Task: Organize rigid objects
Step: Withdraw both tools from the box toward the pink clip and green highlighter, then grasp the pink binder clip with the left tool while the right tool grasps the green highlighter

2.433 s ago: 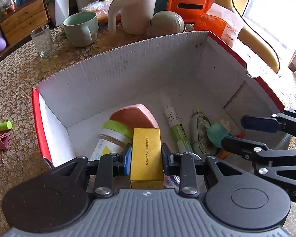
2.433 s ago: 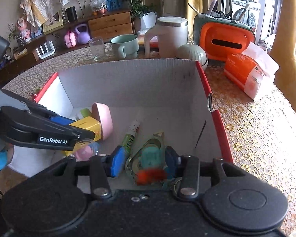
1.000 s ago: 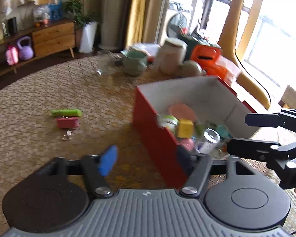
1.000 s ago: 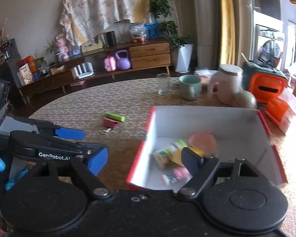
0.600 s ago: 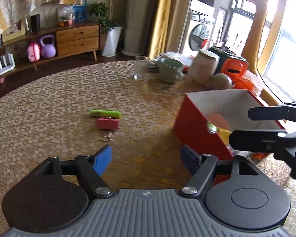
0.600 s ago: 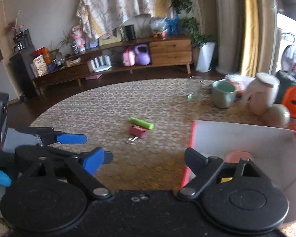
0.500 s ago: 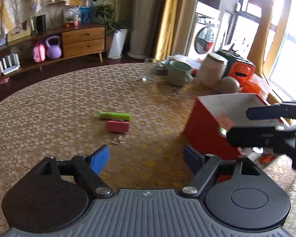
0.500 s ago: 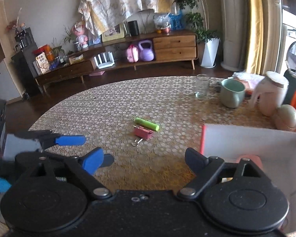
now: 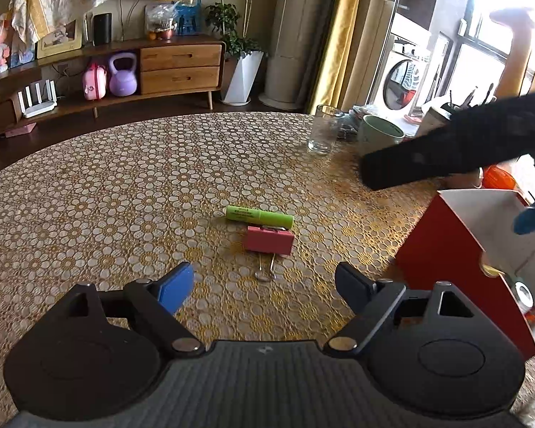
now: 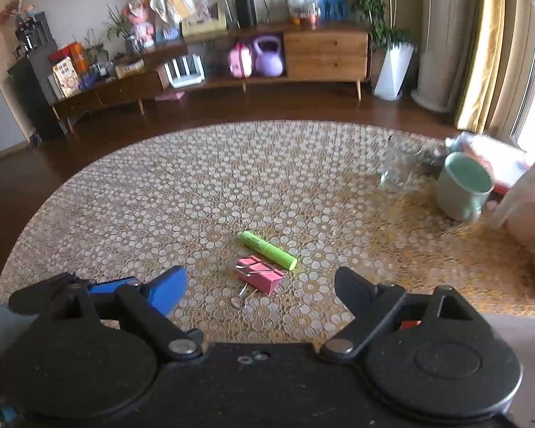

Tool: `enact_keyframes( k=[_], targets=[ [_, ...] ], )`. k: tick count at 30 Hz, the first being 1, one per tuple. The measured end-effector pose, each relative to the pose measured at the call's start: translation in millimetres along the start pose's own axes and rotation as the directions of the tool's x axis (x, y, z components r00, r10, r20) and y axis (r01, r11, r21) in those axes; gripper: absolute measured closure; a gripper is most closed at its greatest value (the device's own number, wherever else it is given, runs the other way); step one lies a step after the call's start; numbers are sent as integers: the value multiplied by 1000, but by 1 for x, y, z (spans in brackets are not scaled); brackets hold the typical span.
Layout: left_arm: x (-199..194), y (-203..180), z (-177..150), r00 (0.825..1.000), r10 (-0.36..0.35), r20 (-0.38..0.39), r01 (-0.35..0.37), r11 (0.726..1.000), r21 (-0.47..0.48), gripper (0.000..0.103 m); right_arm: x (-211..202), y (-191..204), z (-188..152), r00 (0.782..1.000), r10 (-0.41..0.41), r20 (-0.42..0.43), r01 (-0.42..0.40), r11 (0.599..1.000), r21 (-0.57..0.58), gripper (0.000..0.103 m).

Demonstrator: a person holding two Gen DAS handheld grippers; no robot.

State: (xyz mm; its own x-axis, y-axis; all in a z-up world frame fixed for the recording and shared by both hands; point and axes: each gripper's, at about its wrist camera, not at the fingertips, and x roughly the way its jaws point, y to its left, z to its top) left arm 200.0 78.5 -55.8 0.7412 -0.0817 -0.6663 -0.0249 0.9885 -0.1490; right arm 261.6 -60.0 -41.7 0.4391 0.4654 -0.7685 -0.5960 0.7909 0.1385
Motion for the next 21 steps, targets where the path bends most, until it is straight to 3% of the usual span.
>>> enact_keyframes(
  k=[5,21],
  targets=[
    [23,-3,2,1000,5,10,-5,1000,-7,3,41,-5,15,998,-13,-65,13,1000,10,13],
    [90,-29,-2,994,105,22,-105,994,37,3,138,-2,41,975,15,-221,-33,996,-79,20]
  ],
)
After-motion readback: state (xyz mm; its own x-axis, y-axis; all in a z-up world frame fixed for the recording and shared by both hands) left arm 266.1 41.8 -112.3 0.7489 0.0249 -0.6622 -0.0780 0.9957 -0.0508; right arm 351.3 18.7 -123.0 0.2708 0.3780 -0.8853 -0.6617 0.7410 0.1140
